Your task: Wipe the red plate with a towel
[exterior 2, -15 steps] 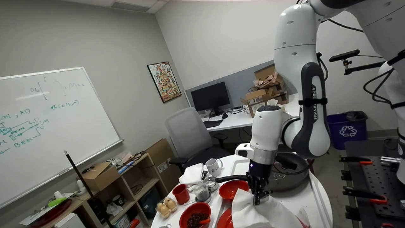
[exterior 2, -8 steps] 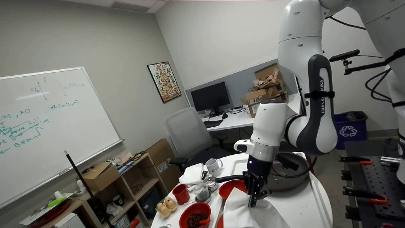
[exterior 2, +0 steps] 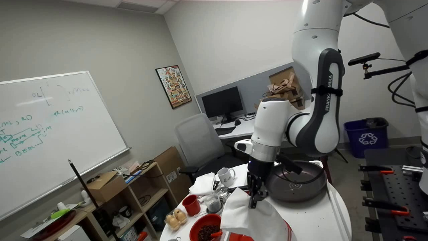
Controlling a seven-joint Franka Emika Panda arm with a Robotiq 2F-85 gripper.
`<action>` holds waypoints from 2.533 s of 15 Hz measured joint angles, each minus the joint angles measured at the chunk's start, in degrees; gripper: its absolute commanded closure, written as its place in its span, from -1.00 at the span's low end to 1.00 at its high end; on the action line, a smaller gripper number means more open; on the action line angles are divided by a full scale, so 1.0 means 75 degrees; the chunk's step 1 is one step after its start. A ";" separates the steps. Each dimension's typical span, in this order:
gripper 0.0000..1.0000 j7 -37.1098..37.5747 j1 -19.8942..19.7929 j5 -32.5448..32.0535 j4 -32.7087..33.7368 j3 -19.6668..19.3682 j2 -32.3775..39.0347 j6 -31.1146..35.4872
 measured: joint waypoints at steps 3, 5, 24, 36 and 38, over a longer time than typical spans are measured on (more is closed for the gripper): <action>0.86 0.0256 0.0132 0.0602 0.0856 -0.0191 -0.0001 -0.1620; 0.86 0.0528 0.0262 0.0696 0.1488 -0.0401 0.0051 -0.2773; 0.87 -0.0113 0.1701 0.1845 0.5084 -0.2041 0.3372 -0.5396; 0.87 -0.2046 0.1390 0.1120 0.3193 -0.2379 0.4144 -0.2402; 0.86 -0.2045 0.1513 0.0856 0.3047 -0.2513 0.4110 -0.2095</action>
